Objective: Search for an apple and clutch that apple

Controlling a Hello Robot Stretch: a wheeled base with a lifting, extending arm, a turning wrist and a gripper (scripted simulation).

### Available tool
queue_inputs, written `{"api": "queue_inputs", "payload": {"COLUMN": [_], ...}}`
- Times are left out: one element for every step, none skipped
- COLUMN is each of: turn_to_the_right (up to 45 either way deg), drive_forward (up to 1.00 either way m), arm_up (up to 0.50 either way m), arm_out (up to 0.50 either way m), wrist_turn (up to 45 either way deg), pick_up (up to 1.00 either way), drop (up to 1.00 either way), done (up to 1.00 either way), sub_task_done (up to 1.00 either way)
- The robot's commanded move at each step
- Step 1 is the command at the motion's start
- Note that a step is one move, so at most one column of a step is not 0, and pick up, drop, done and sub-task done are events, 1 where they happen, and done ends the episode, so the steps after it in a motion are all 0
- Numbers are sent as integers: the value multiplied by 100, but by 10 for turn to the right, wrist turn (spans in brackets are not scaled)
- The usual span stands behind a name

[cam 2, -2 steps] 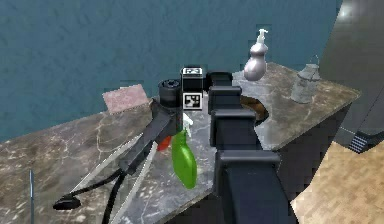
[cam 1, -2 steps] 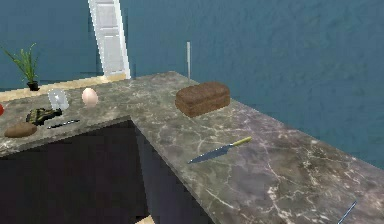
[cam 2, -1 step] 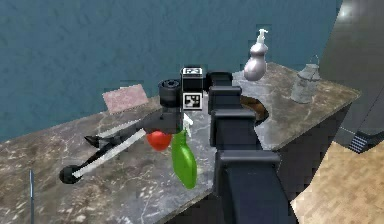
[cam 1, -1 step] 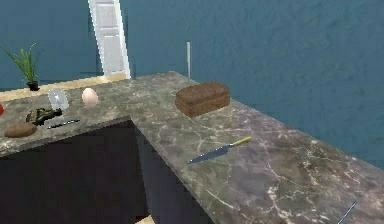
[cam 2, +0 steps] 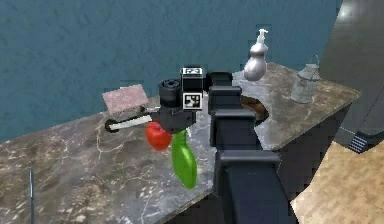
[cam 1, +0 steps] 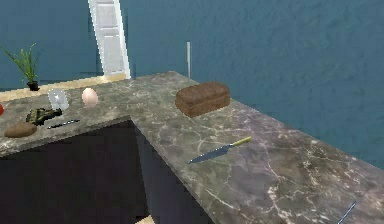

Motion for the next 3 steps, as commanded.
{"api": "queue_inputs", "payload": {"turn_to_the_right": [0,0,0], "drive_forward": [0,0,0], "arm_up": [0,-10,0], "arm_out": [0,0,0], "wrist_turn": [210,0,0], "pick_up": [0,0,100], "drop": [0,0,0], "done": [0,0,0], "sub_task_done": [0,0,0]}}
